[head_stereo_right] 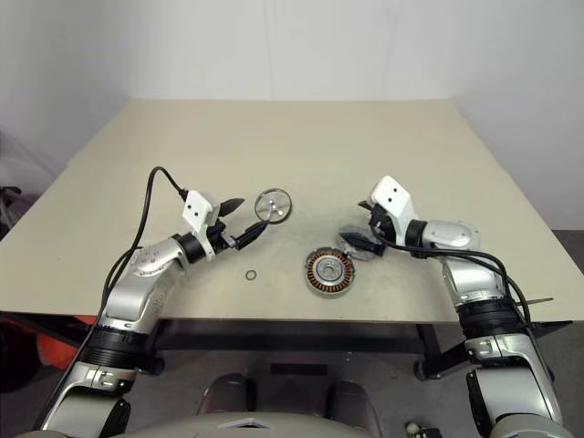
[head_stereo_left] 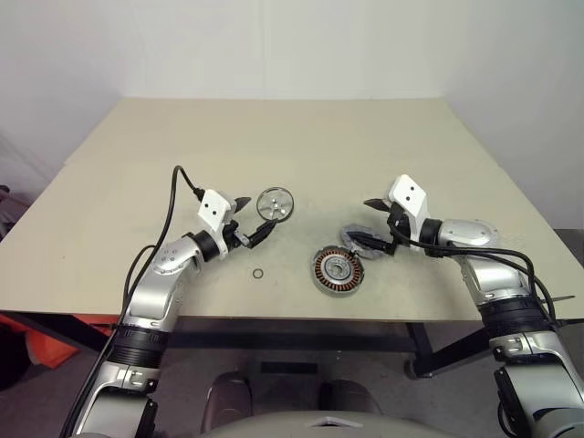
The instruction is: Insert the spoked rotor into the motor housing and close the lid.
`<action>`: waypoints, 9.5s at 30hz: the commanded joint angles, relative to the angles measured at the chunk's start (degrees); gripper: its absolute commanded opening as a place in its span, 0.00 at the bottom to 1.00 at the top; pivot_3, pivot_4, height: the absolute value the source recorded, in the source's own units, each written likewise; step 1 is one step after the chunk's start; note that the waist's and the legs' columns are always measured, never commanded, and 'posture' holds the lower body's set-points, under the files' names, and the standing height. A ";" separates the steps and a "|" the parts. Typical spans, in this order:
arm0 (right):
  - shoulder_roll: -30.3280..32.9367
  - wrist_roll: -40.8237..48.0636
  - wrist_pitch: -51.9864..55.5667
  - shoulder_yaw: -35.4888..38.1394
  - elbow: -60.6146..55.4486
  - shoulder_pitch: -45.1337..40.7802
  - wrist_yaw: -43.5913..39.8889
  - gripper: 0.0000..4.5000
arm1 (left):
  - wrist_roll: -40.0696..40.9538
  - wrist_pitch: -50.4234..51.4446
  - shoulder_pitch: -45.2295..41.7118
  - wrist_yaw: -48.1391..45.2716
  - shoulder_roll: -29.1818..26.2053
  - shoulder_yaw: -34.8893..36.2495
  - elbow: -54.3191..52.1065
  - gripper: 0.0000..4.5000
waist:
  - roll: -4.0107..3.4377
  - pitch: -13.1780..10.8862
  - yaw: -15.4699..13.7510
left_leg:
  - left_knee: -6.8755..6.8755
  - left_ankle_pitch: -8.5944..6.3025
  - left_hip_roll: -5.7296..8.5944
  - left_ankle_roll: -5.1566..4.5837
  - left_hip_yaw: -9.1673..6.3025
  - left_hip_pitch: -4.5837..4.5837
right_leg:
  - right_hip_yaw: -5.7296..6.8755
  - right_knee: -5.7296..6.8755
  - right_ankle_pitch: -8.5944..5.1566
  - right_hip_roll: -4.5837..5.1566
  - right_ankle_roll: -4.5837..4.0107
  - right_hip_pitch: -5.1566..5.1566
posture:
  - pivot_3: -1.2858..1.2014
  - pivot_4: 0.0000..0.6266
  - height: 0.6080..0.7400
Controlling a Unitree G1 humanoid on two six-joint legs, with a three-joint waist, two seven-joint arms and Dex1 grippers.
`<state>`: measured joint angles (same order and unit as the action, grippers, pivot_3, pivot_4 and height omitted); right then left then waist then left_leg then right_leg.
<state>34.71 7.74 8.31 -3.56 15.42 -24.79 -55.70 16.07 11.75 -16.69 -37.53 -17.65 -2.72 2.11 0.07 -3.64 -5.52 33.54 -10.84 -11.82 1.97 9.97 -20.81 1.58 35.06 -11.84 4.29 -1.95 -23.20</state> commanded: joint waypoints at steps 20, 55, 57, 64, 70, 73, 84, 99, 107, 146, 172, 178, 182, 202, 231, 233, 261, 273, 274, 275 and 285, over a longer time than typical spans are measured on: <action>0.89 -1.30 -3.01 -0.53 0.68 -3.48 -0.57 1.00 | -1.55 -1.46 -1.67 0.15 0.97 -0.52 0.49 0.99 | 0.00 0.00 0.03 | 0.58 -0.03 0.00 -0.04 -0.05 -0.04 | -0.01 0.45 -0.01 0.00 0.01 0.00 | 0.52 0.00 1.00; 16.53 -3.83 -11.00 -11.27 -26.48 2.36 -23.47 1.00 | -2.13 -1.69 -2.45 1.31 2.68 -0.38 2.09 0.99 | 0.00 0.00 -0.04 | 0.65 -0.11 -0.05 -0.18 -0.07 -0.08 | -0.04 0.39 -0.02 0.06 0.05 0.03 | 0.52 0.00 1.00; 15.66 -4.40 -12.39 -13.42 -26.51 2.31 -24.63 1.00 | -2.30 -1.81 -1.99 1.55 2.63 -0.30 2.10 0.99 | 0.00 0.00 -0.02 | 0.66 -0.11 -0.06 -0.17 -0.07 -0.07 | -0.04 0.40 -0.03 0.05 0.07 0.03 | 0.52 0.00 1.00; 13.28 -11.05 -21.46 -19.50 -16.00 -0.36 -24.83 1.00 | -2.38 -2.11 -1.81 2.27 2.29 0.43 1.50 0.99 | 0.00 0.00 0.03 | 0.66 -0.12 -0.04 -0.18 -0.09 -0.12 | -0.03 0.40 -0.02 0.08 0.05 0.01 | 0.52 0.00 1.00; 11.91 -12.43 -26.77 -20.34 -8.75 -4.36 -25.47 1.00 | -2.56 -2.04 -0.59 2.79 2.40 0.44 0.39 0.99 | 0.00 0.00 0.10 | 0.66 -0.12 -0.05 -0.19 -0.09 -0.11 | -0.02 0.42 -0.01 0.06 0.04 0.00 | 0.52 0.00 1.00; 12.11 -12.29 -29.07 -20.62 -6.79 -5.59 -26.14 1.00 | -2.60 -2.01 0.08 3.24 2.65 0.36 -0.18 0.99 | 0.00 0.00 0.08 | 0.67 -0.12 -0.05 -0.19 -0.09 -0.11 | -0.02 0.42 -0.01 0.07 0.04 0.01 | 0.52 0.00 1.00; 12.77 -11.47 -33.20 -20.61 -5.11 -9.64 -30.13 1.00 | -3.04 -2.26 0.89 4.07 3.98 -0.34 -0.56 0.99 | 0.00 0.00 0.12 | 0.69 -0.13 -0.06 -0.21 -0.09 -0.11 | -0.02 0.46 -0.01 0.06 0.03 0.00 | 0.52 0.00 1.00; 10.59 -15.37 -38.46 -23.84 3.23 -14.45 -31.11 1.00 | -3.47 -3.33 1.93 5.32 5.48 -0.70 -0.60 0.99 | 0.01 0.00 0.21 | 0.72 -0.17 -0.06 -0.28 -0.09 -0.19 | -0.01 0.44 -0.01 0.07 0.02 -0.04 | 0.52 0.00 1.00; 9.13 -15.53 -39.34 -24.74 3.10 -16.67 -31.94 1.00 | -3.40 -3.74 3.18 6.44 5.81 -0.67 -1.09 0.99 | 0.01 0.00 0.10 | 0.72 -0.20 -0.05 -0.33 -0.08 -0.21 | -0.01 0.43 -0.01 0.07 0.01 -0.04 | 0.52 0.00 1.00; 9.44 -19.24 -41.57 -26.74 3.67 -16.18 -30.67 1.00 | -3.54 -4.37 2.64 7.07 5.69 -0.64 -0.08 0.99 | 0.01 0.00 0.14 | 0.73 -0.21 -0.06 -0.35 -0.08 -0.19 | -0.02 0.45 -0.01 0.07 0.01 -0.04 | 0.52 0.00 1.00; 6.73 -21.74 -43.24 -26.10 9.55 -21.51 -27.50 0.41 | -3.78 -4.87 2.09 6.80 5.15 -0.15 0.74 1.00 | 0.23 0.13 0.54 | 0.75 -0.20 -0.06 -0.32 -0.08 0.05 | -0.05 0.60 -0.01 0.05 0.02 0.07 | 0.52 0.00 1.00; 3.21 -25.83 -44.69 -26.47 18.84 -28.40 -23.17 0.41 | -4.00 -5.40 1.56 6.71 5.24 -0.26 1.61 1.00 | 0.21 0.11 1.49 | 0.76 -0.18 -0.05 -0.30 -0.08 -0.07 | -0.03 0.65 0.00 0.05 0.01 -0.05 | 0.52 0.00 1.00; 0.87 -30.01 -47.61 -27.74 26.52 -32.50 -18.74 0.41 | -4.09 -5.46 1.75 6.94 5.17 -0.20 1.30 1.00 | 0.20 0.10 1.59 | 0.76 -0.18 -0.05 -0.30 -0.08 -0.35 | 0.00 0.59 0.00 0.03 -0.04 -0.26 | 0.52 0.00 1.00; -3.45 -31.39 -52.35 -27.11 34.20 -35.59 -14.55 0.98 | -4.12 -5.20 2.87 7.33 4.56 0.56 0.21 1.00 | 0.22 0.07 2.49 | 0.99 -0.32 -0.04 -0.53 -0.04 -0.39 | -0.03 0.59 -0.02 0.12 -0.10 -0.16 | 0.52 0.00 1.00; -19.57 0.05 17.70 -20.24 -13.69 -12.60 -6.68 0.98 | 1.95 -0.51 1.48 -0.07 -7.60 9.97 1.15 1.00 | 0.18 0.04 1.18 | 0.68 -0.13 -0.04 -0.16 -0.15 -0.17 | -0.04 0.58 -0.04 0.04 -0.05 -0.11 | 0.52 0.00 1.00; -18.77 -0.54 16.44 -20.06 -13.02 -12.72 -6.23 0.98 | 2.43 0.17 2.44 -1.11 -7.33 9.13 -0.30 1.00 | 0.18 0.04 1.22 | 0.64 -0.10 -0.04 -0.12 -0.15 -0.15 | -0.04 0.58 -0.04 0.02 -0.05 -0.11 | 0.52 0.00 1.00; -8.59 -5.18 3.75 -3.98 11.37 -21.79 9.35 0.98 | -1.73 2.04 10.82 -12.45 -11.78 -5.44 -9.24 1.00 | 0.06 -0.04 1.58 | 0.57 -0.07 -0.02 -0.06 -0.08 -0.12 | -0.06 0.59 -0.05 -0.08 -0.06 -0.17 | 0.52 0.00 1.00; -5.70 6.63 9.36 -1.77 -3.29 -12.43 -5.69 0.98 | -3.53 -0.04 10.37 -11.84 -10.75 -5.66 -6.15 1.00 | 0.06 -0.04 1.41 | 0.58 -0.09 -0.03 -0.10 -0.09 -0.11 | -0.07 0.56 -0.05 -0.06 -0.06 -0.12 | 0.52 0.00 1.00; -5.25 7.43 9.61 -2.04 -4.58 -11.07 -7.18 0.98 | -3.63 -0.11 10.28 -11.81 -10.55 -5.77 -5.97 1.00 | 0.06 -0.04 1.34 | 0.58 -0.09 -0.03 -0.10 -0.09 -0.08 | -0.06 0.56 -0.05 -0.06 -0.06 -0.09 | 0.52 0.00 1.00; -4.94 7.95 9.81 -2.22 -5.50 -10.17 -8.15 0.98 | -3.68 -0.13 10.22 -11.83 -10.44 -5.81 -5.87 1.00 | 0.06 -0.04 1.25 | 0.59 -0.08 -0.04 -0.09 -0.09 -0.06 | -0.06 0.57 -0.05 -0.06 -0.06 -0.07 | 0.52 0.00 1.00; -3.39 8.36 11.04 -4.13 -8.14 -5.77 -12.06 0.98 | -4.22 -0.89 9.48 -12.08 -10.28 -5.77 -4.31 1.00 | 0.05 -0.03 1.33 | 0.58 -0.08 -0.04 -0.08 -0.10 0.00 | -0.06 0.58 -0.06 -0.06 -0.05 -0.05 | 0.52 0.00 1.00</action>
<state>30.86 14.99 19.31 -7.57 10.11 -30.49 -66.75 11.97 11.78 -6.39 -49.58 -27.83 -8.85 -1.75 0.12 -3.67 -4.19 34.13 -10.92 -11.86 1.89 9.87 -20.82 1.52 35.64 -11.90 4.23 -2.00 -23.25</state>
